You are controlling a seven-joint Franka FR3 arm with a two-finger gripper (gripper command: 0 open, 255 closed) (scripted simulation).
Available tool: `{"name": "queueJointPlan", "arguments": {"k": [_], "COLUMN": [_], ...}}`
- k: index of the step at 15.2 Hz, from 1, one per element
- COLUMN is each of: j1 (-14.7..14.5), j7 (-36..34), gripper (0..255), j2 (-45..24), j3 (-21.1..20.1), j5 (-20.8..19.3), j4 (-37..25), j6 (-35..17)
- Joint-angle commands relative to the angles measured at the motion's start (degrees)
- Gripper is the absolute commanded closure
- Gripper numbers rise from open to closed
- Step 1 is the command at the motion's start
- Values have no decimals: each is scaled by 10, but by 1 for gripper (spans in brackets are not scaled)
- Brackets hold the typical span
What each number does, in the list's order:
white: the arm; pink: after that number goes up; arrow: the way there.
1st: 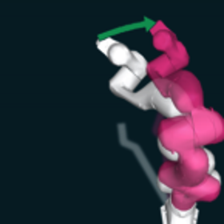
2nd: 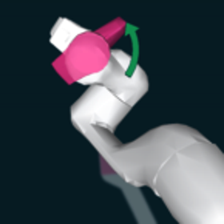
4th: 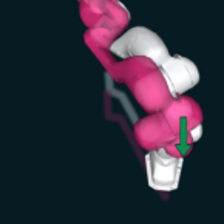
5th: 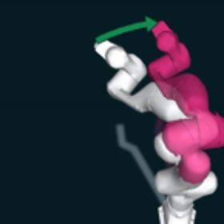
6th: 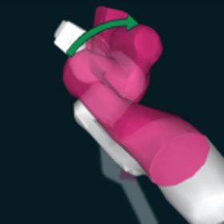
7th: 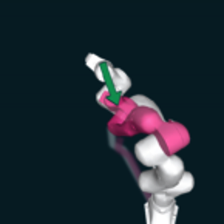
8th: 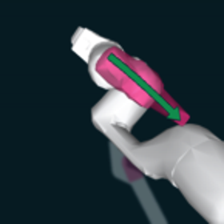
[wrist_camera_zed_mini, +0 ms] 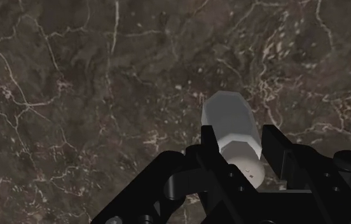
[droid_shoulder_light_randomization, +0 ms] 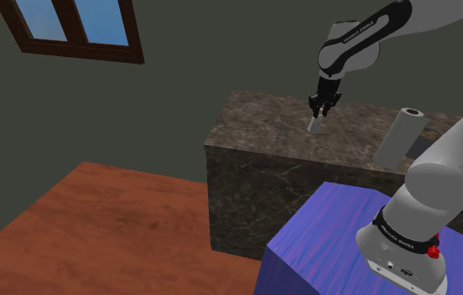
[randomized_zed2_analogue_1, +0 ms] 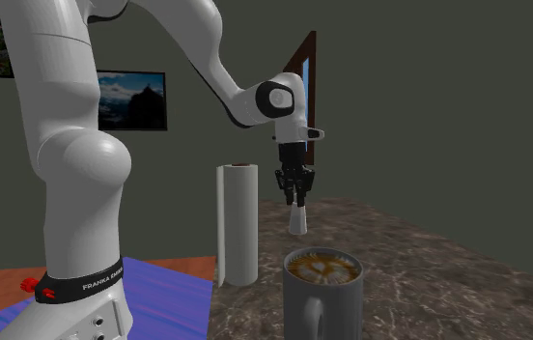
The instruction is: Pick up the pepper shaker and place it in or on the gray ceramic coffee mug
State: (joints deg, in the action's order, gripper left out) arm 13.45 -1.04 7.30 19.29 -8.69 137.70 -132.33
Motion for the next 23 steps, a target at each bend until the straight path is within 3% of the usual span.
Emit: {"name": "queueJointPlan", "arguments": {"k": [1, 23], "j1": [0, -1], "j7": [0, -1], "gripper": [255, 255], "j2": [0, 72], "j3": [0, -14], "j5": [0, -8], "j4": [0, -92], "j6": [0, 162]}}
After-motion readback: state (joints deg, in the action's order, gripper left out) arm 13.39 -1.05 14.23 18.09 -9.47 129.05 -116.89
